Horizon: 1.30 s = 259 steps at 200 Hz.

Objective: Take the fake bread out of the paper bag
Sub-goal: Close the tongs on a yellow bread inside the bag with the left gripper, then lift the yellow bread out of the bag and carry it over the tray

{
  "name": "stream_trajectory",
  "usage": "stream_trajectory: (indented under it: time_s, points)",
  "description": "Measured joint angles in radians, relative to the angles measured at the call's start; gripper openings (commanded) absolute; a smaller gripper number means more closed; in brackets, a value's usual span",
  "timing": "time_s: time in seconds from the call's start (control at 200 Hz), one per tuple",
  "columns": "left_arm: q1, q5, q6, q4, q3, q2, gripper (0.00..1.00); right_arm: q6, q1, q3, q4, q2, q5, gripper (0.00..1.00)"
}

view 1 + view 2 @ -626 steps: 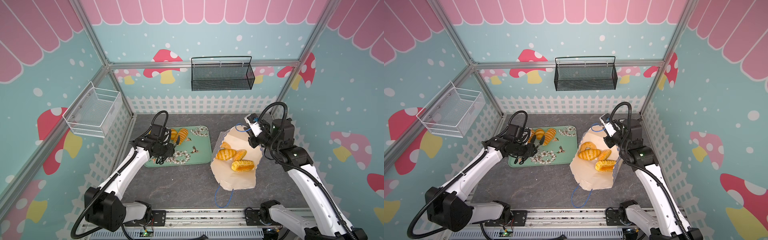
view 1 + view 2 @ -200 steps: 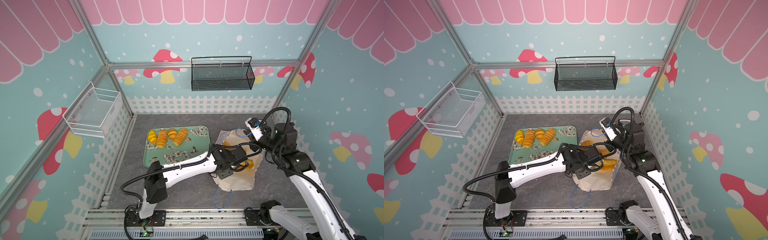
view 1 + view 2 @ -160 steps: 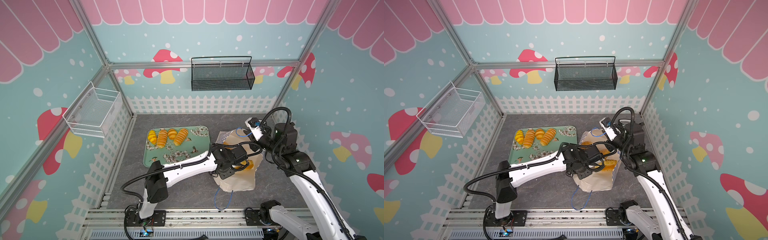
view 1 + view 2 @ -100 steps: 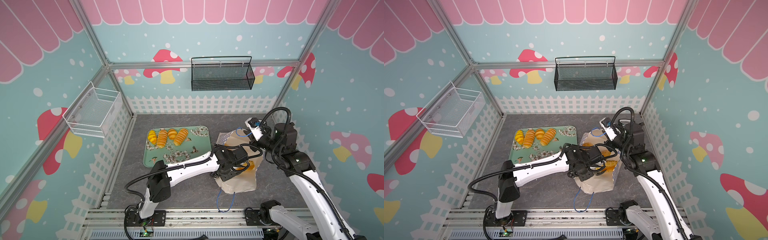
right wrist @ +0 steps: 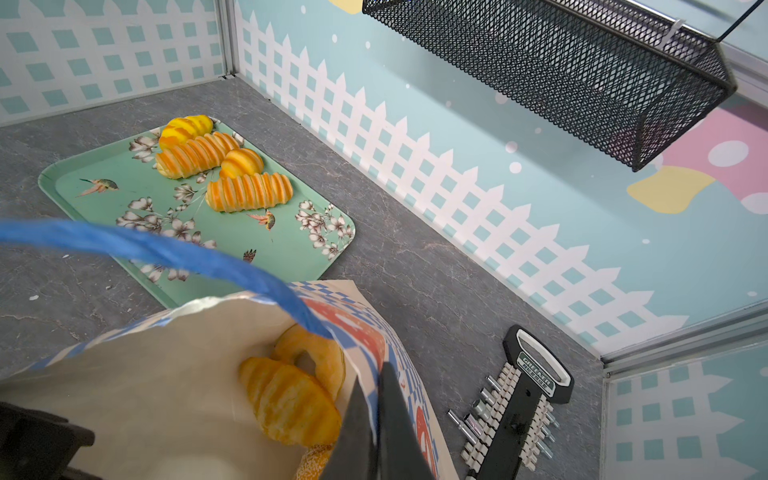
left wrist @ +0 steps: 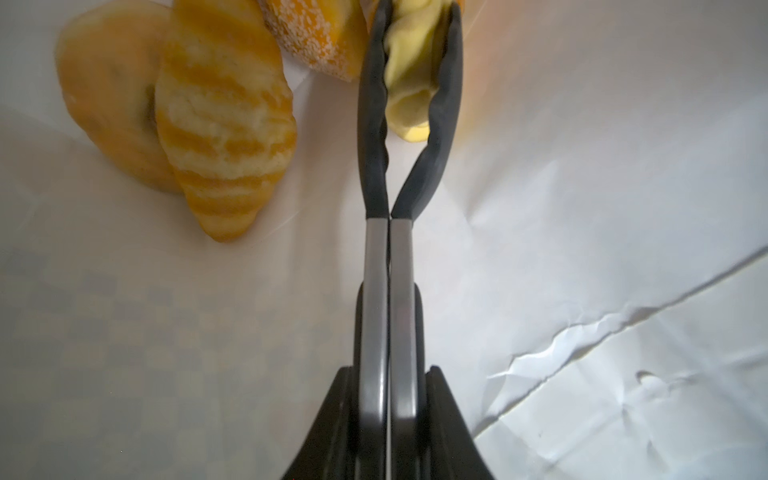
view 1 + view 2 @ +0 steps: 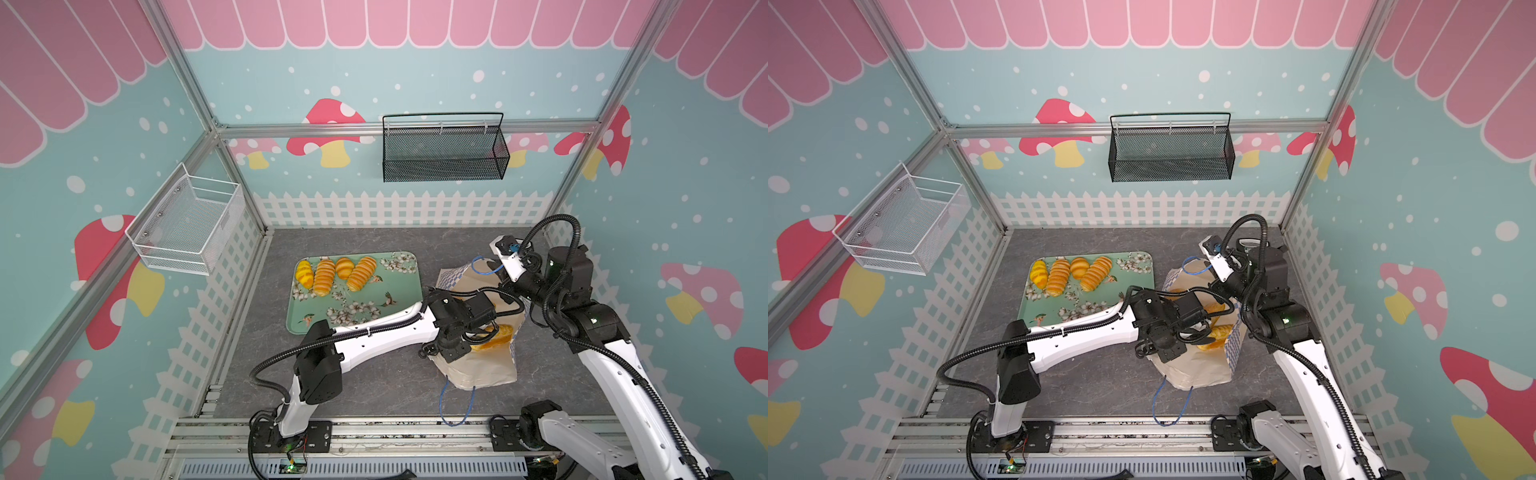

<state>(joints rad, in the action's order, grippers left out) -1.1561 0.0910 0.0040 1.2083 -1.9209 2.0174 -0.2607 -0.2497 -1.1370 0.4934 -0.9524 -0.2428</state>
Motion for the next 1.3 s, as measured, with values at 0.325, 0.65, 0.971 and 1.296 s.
stream_trajectory:
  time_s: [0.325,0.65,0.971,1.296]
  points:
    - [0.004,0.055,0.029,0.012,0.010,-0.154,0.01,0.000,-0.001,0.003,-0.005,0.000,-0.003,0.00]
    - [0.004,0.191,0.090,0.026,0.060,-0.291,0.00,0.000,-0.001,0.003,-0.013,-0.003,-0.004,0.00]
    - [-0.021,0.336,0.163,0.035,0.127,-0.435,0.00,0.011,-0.001,0.003,-0.030,-0.024,0.026,0.00]
    - [-0.101,0.463,0.225,0.027,0.213,-0.648,0.00,0.030,-0.001,0.002,-0.032,-0.043,0.072,0.00]
